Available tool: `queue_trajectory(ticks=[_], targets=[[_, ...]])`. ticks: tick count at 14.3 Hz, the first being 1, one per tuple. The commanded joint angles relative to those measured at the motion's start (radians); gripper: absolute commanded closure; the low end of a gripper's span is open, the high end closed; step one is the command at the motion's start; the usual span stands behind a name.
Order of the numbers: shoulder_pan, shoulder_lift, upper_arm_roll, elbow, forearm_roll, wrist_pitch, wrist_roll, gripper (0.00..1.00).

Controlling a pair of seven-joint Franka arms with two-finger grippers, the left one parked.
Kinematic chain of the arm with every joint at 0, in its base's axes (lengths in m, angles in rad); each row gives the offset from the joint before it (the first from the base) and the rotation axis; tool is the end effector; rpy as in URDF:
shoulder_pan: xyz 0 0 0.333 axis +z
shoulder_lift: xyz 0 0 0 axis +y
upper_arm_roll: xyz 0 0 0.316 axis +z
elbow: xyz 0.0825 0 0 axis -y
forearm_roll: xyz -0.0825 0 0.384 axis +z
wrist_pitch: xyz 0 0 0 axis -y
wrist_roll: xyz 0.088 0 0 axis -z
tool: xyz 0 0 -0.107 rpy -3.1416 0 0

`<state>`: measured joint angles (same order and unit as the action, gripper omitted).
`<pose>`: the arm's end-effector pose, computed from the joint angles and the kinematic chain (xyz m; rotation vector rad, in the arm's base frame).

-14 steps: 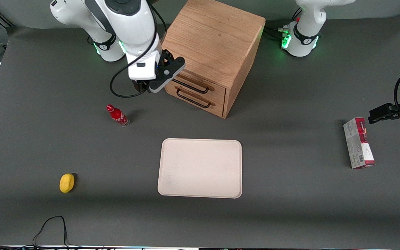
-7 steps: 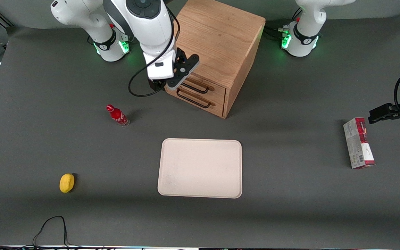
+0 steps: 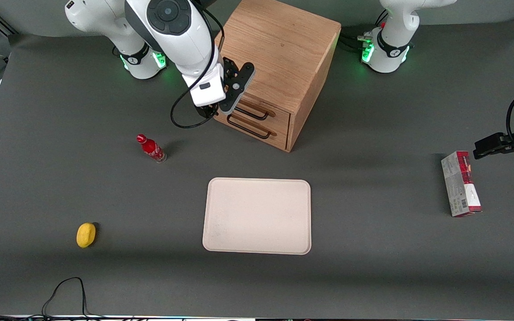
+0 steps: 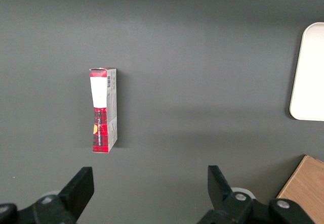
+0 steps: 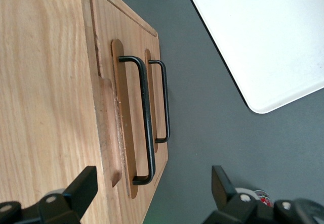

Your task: Open upper drawer

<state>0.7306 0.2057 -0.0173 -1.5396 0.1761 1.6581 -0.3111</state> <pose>0.4542 0.4171 0.5273 -2.6194 -1.4336 0.1787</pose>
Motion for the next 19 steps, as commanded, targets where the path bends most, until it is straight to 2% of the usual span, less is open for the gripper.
queue_trajectory(ticks=[1,10,19], targets=[[0.006,0.015,-0.001,-0.005,0.031,0.028,-0.028,0.0],[0.033,0.006,0.0,-0.207,0.014,0.241,-0.028,0.0],[0.038,0.021,-0.001,-0.244,-0.02,0.301,-0.026,0.0]])
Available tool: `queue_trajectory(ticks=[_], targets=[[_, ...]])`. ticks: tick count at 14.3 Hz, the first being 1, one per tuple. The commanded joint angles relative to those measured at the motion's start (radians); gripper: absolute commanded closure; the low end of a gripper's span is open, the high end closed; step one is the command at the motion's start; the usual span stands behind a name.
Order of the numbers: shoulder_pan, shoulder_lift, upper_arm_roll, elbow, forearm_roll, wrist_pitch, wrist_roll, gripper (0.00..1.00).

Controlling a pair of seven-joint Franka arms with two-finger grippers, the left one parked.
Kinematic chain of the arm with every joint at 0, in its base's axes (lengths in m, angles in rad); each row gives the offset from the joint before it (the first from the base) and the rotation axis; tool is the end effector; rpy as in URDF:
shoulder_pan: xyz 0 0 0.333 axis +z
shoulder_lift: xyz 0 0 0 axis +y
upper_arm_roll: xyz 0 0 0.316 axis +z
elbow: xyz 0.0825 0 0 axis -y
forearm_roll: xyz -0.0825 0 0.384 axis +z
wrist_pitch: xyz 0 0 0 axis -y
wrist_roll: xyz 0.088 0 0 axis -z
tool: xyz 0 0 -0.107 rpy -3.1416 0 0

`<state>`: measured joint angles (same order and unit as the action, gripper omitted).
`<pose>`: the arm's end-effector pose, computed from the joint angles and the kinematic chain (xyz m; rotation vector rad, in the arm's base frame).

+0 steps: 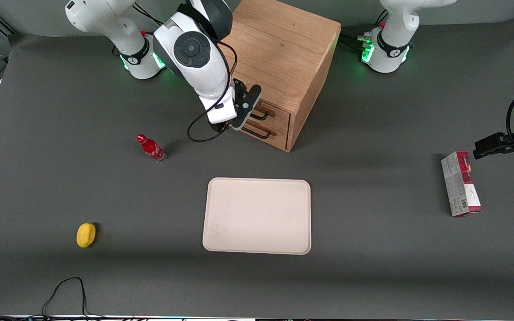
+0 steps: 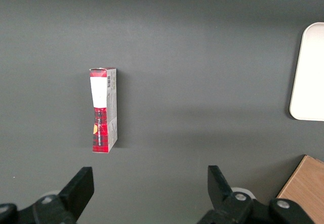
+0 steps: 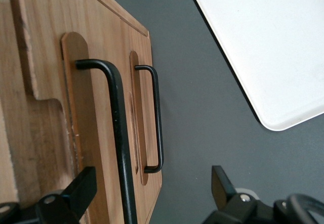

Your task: Open upper drawer

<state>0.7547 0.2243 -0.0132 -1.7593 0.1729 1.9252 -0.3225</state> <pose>0.4470 0.4263 0.4332 -2.6304 -1.4359 0.1346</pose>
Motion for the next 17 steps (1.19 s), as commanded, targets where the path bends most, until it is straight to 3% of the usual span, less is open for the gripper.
queue_trajectory(ticks=[1,17], targets=[[0.011,0.004,-0.005,-0.026,-0.016,0.037,-0.015,0.0],[-0.008,0.052,-0.016,-0.013,-0.032,0.09,-0.015,0.0]])
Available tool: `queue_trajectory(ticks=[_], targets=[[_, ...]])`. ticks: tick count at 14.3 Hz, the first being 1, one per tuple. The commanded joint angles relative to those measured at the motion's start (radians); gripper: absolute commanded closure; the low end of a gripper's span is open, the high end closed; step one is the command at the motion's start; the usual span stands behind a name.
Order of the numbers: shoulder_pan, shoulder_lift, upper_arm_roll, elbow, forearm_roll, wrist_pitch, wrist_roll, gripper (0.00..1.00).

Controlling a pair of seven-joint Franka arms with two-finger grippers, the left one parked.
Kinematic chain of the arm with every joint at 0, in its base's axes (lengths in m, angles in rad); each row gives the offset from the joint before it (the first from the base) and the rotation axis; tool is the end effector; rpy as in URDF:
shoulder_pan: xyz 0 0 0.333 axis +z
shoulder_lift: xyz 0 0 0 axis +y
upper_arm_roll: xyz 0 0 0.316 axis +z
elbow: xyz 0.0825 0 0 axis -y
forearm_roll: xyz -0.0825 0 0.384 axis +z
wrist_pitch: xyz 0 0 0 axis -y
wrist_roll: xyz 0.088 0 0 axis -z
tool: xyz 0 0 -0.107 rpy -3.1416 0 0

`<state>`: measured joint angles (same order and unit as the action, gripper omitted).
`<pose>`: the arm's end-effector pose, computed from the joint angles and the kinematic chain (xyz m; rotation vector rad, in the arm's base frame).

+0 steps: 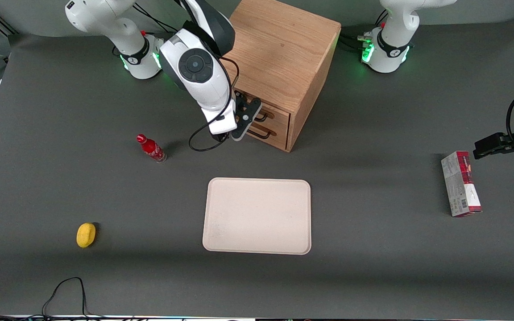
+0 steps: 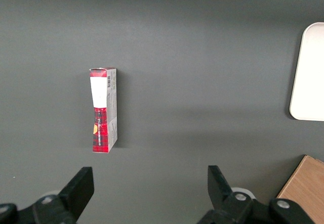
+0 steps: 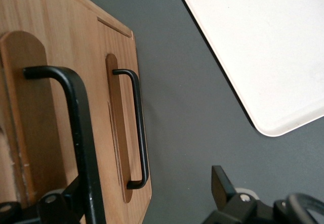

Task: Open upper drawer
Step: 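Pull the handle with the right gripper, sliding the upper drawer outward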

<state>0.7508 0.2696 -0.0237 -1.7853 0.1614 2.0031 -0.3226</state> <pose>0.4596 0.4232 0.3992 -2.6602 -1.4170 0.1180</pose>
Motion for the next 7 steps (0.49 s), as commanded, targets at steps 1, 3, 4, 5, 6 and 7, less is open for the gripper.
queue_trajectory(ticks=[1,3,4,5,6,7], targets=[[-0.019,0.014,-0.005,0.027,-0.02,0.011,-0.016,0.0],[-0.042,0.046,-0.005,0.067,-0.02,0.002,-0.016,0.0],[-0.051,0.049,-0.005,0.082,-0.02,0.002,-0.023,0.0],[-0.056,0.056,-0.005,0.096,-0.02,0.002,-0.042,0.0],[-0.063,0.075,-0.005,0.115,-0.02,0.002,-0.056,0.0],[-0.077,0.088,-0.005,0.135,-0.02,0.0,-0.056,0.0]])
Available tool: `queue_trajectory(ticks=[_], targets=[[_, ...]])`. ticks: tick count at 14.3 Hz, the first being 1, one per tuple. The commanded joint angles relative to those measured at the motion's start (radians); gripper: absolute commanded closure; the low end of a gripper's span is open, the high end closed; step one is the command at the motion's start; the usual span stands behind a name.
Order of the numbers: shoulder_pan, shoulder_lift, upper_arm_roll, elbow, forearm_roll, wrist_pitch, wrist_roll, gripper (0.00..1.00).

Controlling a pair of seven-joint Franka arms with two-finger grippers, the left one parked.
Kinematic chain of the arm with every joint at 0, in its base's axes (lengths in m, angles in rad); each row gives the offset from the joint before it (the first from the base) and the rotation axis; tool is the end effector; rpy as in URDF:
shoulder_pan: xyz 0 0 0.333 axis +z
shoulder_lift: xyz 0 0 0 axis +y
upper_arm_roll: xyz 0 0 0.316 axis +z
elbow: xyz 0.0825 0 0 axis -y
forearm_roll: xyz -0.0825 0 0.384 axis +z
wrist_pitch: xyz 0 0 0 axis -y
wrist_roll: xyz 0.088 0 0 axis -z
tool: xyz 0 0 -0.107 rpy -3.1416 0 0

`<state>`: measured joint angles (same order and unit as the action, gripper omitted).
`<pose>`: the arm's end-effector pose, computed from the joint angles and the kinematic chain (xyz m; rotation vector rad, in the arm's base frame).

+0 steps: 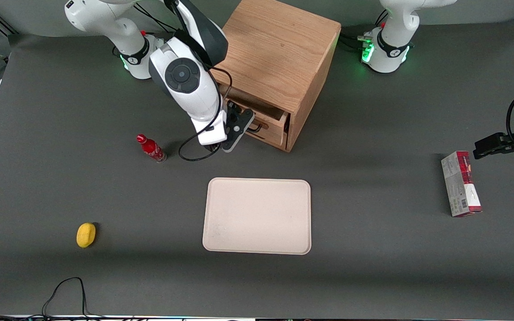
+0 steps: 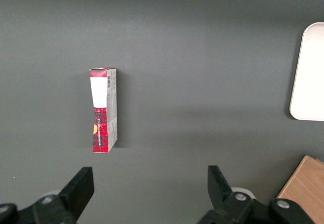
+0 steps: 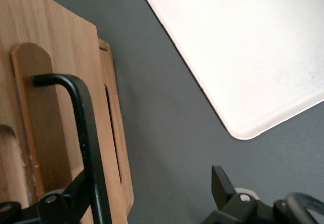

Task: Open upper drawer
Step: 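Pull the handle with the right gripper, sliding the upper drawer outward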

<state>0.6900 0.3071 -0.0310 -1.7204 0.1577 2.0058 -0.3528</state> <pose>0.5001 0.4013 0.4058 -2.6827 -1.3713 0.0623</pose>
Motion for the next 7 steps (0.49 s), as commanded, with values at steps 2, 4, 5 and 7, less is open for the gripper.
queue_trajectory(ticks=[2,4,5,7], targets=[[-0.03,0.061,0.002,0.088,-0.017,-0.004,-0.028,0.0],[-0.038,0.078,0.002,0.105,-0.017,-0.005,-0.031,0.0],[-0.04,0.092,0.0,0.123,-0.018,-0.022,-0.029,0.0],[-0.065,0.131,0.002,0.195,-0.061,-0.077,-0.031,0.0]])
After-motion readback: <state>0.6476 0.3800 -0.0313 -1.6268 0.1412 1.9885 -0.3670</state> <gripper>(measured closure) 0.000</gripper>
